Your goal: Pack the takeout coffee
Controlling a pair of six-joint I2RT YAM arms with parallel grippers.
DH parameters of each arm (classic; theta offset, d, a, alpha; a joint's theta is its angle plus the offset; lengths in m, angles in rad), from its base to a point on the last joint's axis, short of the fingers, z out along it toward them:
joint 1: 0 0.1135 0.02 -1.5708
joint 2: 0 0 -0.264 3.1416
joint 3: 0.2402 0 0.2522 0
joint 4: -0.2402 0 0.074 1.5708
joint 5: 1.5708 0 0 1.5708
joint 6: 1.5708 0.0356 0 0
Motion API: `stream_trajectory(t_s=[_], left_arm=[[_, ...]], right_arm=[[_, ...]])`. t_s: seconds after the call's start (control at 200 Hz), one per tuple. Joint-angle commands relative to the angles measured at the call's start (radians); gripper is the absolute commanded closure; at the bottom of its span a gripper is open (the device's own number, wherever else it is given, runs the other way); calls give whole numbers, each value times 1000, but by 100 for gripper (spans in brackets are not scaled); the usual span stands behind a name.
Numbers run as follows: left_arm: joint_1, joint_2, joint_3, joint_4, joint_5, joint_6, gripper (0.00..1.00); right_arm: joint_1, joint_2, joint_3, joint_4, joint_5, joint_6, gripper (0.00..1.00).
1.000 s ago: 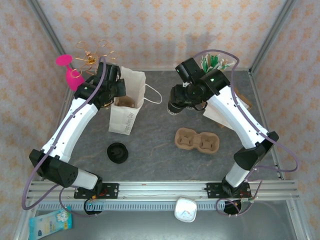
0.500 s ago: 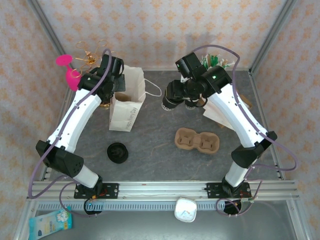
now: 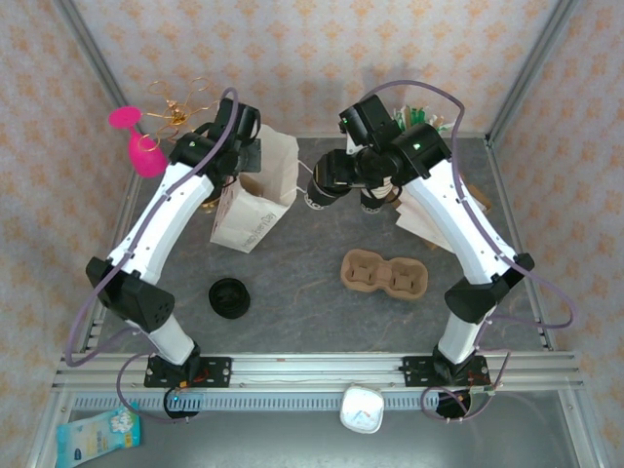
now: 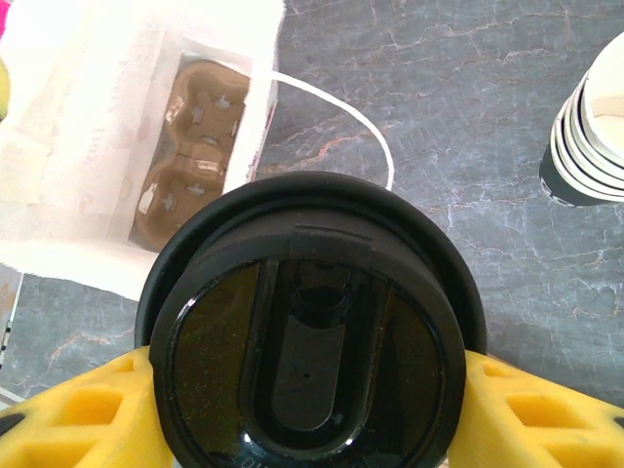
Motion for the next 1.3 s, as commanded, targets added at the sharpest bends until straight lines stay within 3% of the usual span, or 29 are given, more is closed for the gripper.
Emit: stream_trajectory(t_s=[0.0, 0.465, 0.651, 1.036, 1.296], left_arm=[[-22, 43, 82, -46, -31, 33, 100], [-52, 56, 92, -45, -20, 11, 100], [-55, 28, 94, -24, 62, -29, 100], [-63, -54, 10, 33, 181, -178, 100], [-55, -187, -221, 274, 353, -407, 100]], right_arm=[[8, -11, 32, -13, 12, -18, 41], [8, 41, 160, -12, -18, -26, 41], [8, 81, 200, -11, -42, -25, 41], [31, 140, 252, -2, -81, -10, 41], [61, 136, 220, -13, -63, 16, 42]])
